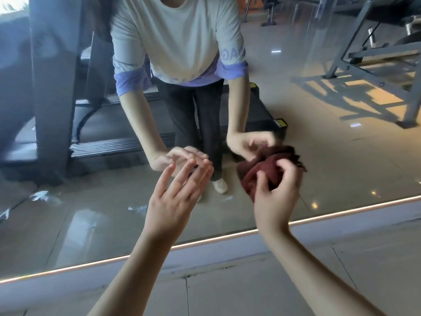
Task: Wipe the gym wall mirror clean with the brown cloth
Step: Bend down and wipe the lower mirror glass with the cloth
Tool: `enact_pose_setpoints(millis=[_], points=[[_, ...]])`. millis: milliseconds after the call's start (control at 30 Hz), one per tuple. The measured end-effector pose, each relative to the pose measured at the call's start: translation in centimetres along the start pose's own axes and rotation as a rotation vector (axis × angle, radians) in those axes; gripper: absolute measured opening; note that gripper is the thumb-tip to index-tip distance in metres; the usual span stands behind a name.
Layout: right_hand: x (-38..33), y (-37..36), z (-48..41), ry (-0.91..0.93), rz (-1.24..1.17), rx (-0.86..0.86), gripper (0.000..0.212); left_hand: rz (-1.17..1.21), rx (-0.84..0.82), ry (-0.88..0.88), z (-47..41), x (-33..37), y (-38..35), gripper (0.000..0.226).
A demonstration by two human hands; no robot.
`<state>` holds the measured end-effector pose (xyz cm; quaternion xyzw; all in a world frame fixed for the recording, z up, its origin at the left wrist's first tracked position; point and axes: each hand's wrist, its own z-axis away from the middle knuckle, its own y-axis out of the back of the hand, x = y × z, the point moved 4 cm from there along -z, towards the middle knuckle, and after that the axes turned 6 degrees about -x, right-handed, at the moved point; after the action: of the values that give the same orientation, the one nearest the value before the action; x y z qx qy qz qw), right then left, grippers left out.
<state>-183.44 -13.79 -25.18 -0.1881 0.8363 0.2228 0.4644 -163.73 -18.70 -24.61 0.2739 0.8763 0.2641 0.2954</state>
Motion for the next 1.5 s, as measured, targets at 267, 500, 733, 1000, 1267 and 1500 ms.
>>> enact_pose_setpoints(millis=[267,500,733,1000,1267,1500], points=[[0.8,0.4,0.2,-0.193,-0.125,0.154,0.053,0.021,0.014,-0.062,0.8,-1.9,0.2,0.067],[0.4,-2.8,4.0,-0.169,-0.089,0.051,0.035,0.004,0.021,-0.136,0.9,-2.7,-0.2,0.072],[1.8,-3.0,4.5,-0.382,-0.1,0.083,0.027,-0.014,0.068,-0.114,0.8,-2.1,-0.2,0.07],[3.4,-3.6,5.5,-0.485,-0.122,0.122,0.037,0.006,0.029,-0.202,1.0,-3.4,0.4,0.059],[2.3,-5.9,7.7,-0.514,-0.154,0.044,0.032,0.008,0.026,-0.167,1.2,-3.5,0.6,0.059],[1.1,-7.7,9.3,-0.551,-0.19,-0.037,0.039,0.011,0.066,-0.155,1.5,-3.4,0.5,0.047]])
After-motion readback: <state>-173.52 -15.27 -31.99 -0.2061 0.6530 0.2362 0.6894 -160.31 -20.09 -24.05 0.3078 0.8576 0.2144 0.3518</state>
